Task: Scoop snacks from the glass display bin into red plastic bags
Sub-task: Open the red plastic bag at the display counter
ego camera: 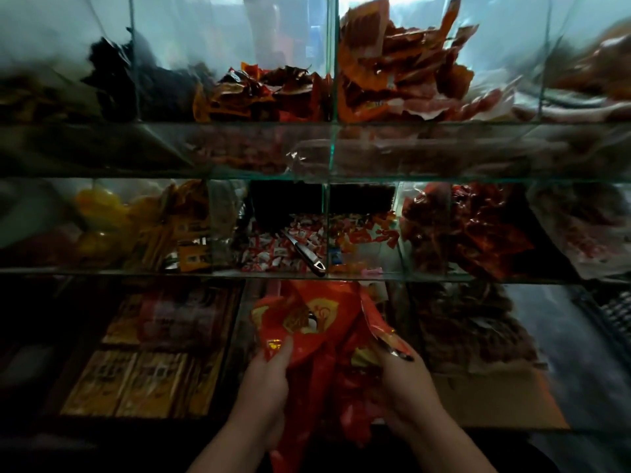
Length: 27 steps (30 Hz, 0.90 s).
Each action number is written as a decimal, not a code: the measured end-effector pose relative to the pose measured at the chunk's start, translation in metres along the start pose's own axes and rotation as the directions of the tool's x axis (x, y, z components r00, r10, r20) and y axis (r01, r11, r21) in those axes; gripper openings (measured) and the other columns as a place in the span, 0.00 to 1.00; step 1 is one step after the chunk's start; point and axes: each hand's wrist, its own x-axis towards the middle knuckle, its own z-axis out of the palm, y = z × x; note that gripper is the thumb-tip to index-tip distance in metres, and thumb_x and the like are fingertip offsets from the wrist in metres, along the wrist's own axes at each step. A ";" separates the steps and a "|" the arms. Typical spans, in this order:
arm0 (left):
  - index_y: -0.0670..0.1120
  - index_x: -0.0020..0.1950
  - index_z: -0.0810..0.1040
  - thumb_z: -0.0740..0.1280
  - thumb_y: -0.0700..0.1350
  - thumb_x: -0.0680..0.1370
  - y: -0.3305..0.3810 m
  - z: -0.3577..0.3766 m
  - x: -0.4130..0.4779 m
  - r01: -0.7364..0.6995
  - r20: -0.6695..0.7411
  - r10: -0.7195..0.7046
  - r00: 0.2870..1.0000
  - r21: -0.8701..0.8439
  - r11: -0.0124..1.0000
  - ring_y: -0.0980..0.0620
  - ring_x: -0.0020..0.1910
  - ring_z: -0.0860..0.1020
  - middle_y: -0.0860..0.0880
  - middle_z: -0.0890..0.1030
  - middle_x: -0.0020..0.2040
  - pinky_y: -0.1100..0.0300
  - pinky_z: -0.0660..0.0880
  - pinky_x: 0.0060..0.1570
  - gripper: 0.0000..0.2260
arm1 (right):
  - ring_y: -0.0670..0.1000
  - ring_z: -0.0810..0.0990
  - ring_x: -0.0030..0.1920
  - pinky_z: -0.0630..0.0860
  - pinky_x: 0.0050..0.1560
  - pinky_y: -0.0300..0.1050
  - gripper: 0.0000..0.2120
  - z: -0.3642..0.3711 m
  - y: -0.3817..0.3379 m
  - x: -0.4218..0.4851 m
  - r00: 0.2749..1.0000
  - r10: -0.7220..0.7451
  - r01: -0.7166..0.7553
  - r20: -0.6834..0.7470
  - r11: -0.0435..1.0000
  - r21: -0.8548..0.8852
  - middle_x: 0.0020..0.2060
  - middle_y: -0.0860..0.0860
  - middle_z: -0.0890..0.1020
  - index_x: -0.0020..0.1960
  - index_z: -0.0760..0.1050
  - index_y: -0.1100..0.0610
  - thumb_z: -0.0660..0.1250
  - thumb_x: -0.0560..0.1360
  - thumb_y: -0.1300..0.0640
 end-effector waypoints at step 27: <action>0.54 0.59 0.85 0.75 0.55 0.75 -0.008 -0.028 0.013 -0.501 0.320 0.416 0.852 0.261 0.825 0.55 0.57 0.84 0.52 0.86 0.56 0.68 0.77 0.54 0.14 | 0.58 0.88 0.49 0.84 0.47 0.57 0.10 -0.061 0.032 0.016 0.972 -0.153 0.177 -0.177 0.976 0.126 0.49 0.60 0.87 0.51 0.85 0.59 0.74 0.70 0.61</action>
